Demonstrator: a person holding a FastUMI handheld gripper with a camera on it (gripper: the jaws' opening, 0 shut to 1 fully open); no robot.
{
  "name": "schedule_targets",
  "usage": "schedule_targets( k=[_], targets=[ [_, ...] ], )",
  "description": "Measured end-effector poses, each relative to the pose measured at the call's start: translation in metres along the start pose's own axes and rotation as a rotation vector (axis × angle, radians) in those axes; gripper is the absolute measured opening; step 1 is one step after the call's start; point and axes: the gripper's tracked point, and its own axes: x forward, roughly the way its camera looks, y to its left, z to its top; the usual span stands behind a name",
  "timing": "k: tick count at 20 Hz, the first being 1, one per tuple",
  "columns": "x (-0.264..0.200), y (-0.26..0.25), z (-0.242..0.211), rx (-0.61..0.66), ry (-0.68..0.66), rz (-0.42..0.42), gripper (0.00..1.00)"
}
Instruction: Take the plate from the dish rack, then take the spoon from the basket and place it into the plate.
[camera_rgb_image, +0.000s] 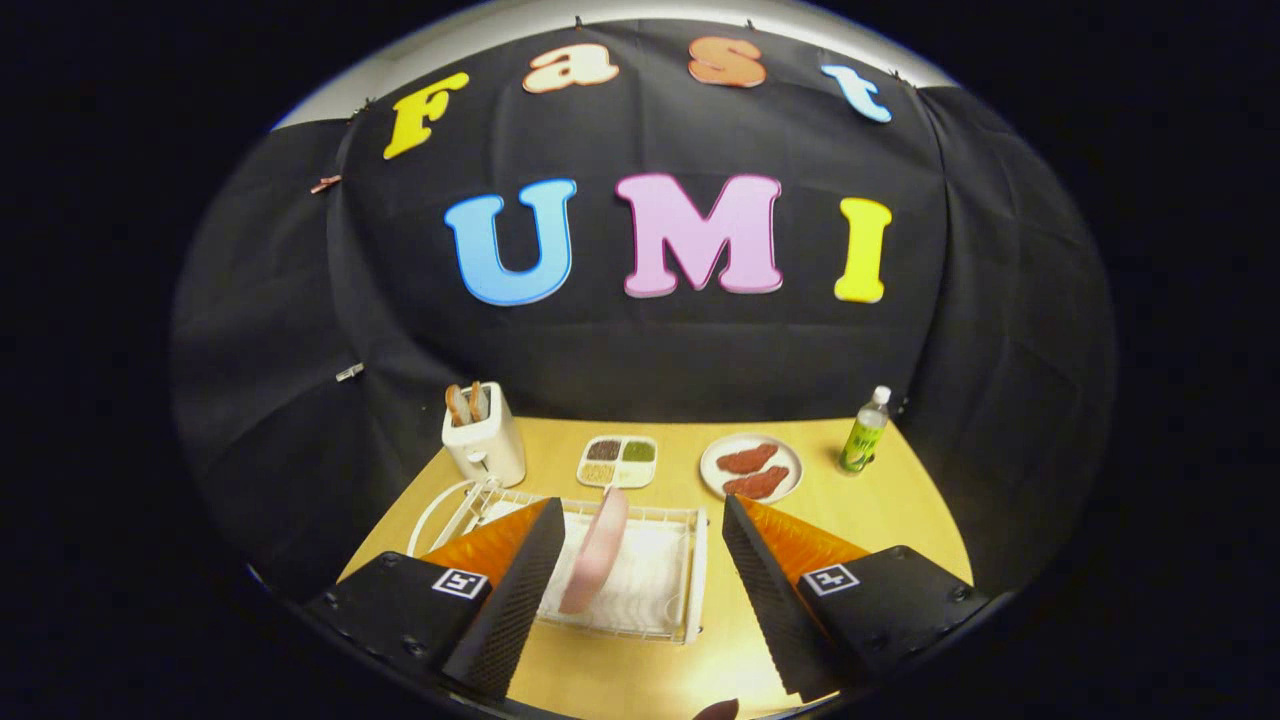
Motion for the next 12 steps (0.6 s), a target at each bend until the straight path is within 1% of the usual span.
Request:
schedule_targets(
  k=[2, 4, 5, 6, 10, 12],
  targets=[
    [0.027, 0.012, -0.023, 0.035, 0.113, 0.002, 0.98],
    [0.055, 0.024, -0.036, 0.072, 0.179, 0.0, 0.95],
    [0.066, 0.026, -0.042, 0.082, 0.203, -0.016, 0.89],
    [0.077, 0.027, -0.048, 0.086, 0.228, -0.03, 0.86],
    [0.112, 0.029, -0.081, 0.087, 0.345, -0.092, 0.84],
    [0.128, 0.021, -0.094, 0.061, 0.384, -0.137, 0.8]
  ],
)
